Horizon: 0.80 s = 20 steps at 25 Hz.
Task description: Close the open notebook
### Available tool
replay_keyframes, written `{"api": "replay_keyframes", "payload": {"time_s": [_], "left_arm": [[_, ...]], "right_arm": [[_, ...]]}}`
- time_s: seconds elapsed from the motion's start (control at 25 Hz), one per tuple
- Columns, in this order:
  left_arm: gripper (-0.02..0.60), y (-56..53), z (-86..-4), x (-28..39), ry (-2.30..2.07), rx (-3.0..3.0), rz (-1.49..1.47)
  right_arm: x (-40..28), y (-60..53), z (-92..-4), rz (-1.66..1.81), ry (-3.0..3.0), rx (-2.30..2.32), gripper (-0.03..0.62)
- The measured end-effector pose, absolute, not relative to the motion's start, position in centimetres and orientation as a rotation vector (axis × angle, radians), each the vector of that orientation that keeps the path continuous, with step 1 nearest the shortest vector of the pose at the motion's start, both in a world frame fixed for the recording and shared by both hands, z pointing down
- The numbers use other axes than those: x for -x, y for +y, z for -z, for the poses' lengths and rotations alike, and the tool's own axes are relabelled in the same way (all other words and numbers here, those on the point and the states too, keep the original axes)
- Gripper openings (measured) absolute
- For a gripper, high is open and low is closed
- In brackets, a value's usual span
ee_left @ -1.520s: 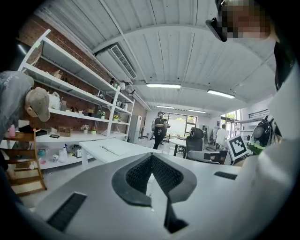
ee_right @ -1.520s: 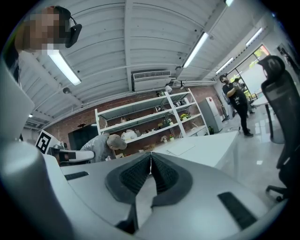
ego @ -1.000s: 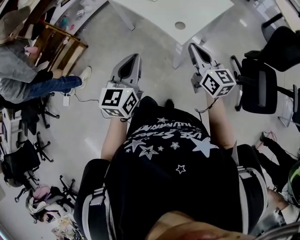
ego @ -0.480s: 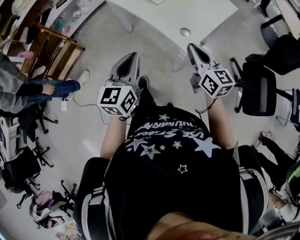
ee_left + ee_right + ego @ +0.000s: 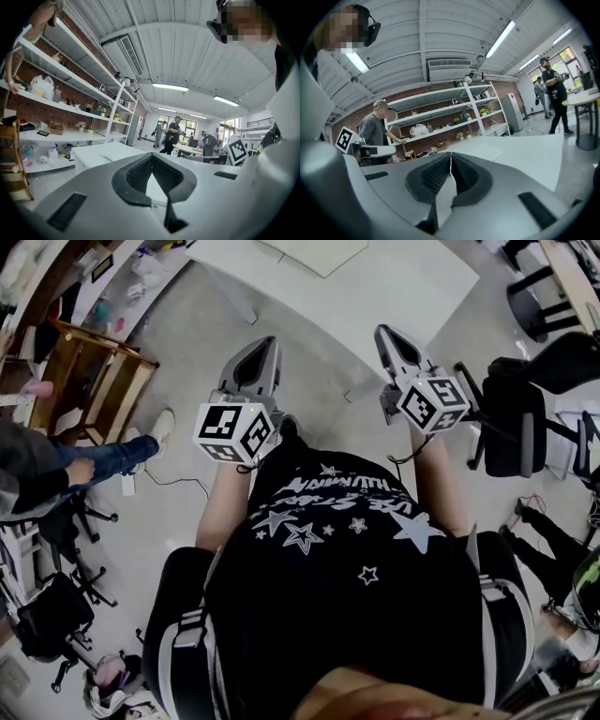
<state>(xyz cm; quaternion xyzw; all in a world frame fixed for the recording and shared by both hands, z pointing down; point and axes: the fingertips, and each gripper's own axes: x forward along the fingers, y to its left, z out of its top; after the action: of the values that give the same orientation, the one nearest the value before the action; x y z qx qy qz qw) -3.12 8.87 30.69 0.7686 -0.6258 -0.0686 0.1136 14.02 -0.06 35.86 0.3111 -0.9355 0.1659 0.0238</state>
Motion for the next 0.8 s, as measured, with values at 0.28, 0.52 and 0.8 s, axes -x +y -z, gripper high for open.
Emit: {"api": "replay_keyframes", "payload": {"time_s": [0.28,0.52,0.8], "left_arm": [[0.012,3.8,-31.3,10.3,-1.764,-2.258,0.199],[0.012,1.3,-33.1,14.4,-1.681,-2.245,0.193],[0.012,-1.9,-34.3,15.2,-1.656,-2.219,0.189]], "right_arm": [[-7.3,-4.9,-35.5,-0.528,-2.858,-1.057,0.009],[-3.3,-6.6,-36.8,-0.592,-2.818,-1.128,0.009],[-3.3,-9.0,-38.0,-0.630,-2.774,-1.151,0.009]]}}
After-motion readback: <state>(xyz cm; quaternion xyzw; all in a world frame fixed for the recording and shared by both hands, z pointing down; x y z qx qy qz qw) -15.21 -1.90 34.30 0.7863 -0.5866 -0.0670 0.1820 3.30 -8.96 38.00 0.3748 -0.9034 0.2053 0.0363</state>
